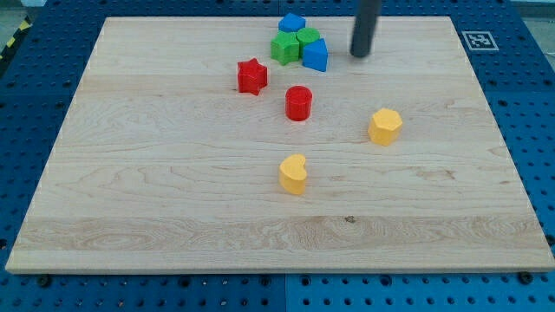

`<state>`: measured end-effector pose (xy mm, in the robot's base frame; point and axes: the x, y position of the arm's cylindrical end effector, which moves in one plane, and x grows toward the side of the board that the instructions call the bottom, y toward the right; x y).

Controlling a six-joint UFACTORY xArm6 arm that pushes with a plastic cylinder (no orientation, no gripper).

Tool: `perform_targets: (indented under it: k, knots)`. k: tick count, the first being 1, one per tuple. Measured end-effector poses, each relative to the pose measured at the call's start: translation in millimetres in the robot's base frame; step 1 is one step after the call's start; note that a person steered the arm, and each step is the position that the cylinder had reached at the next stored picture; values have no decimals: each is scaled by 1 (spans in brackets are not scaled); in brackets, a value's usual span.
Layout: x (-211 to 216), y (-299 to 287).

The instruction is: Push the yellow hexagon to the center right

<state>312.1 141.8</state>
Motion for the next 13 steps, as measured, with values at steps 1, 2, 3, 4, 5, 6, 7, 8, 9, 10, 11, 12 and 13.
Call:
perform_targets:
  k: [1,2,3,4,5,6,7,8,9,10,11,12,13]
  knots:
    - [60,13]
    - [63,13]
    - [62,10]
    - [61,1]
    - [61,-34]
    - [70,-49]
    - [96,-60]
    - [123,-67]
    - [127,-65]
    - [130,-46]
    - [130,-21]
    - [130,8]
    - [130,36]
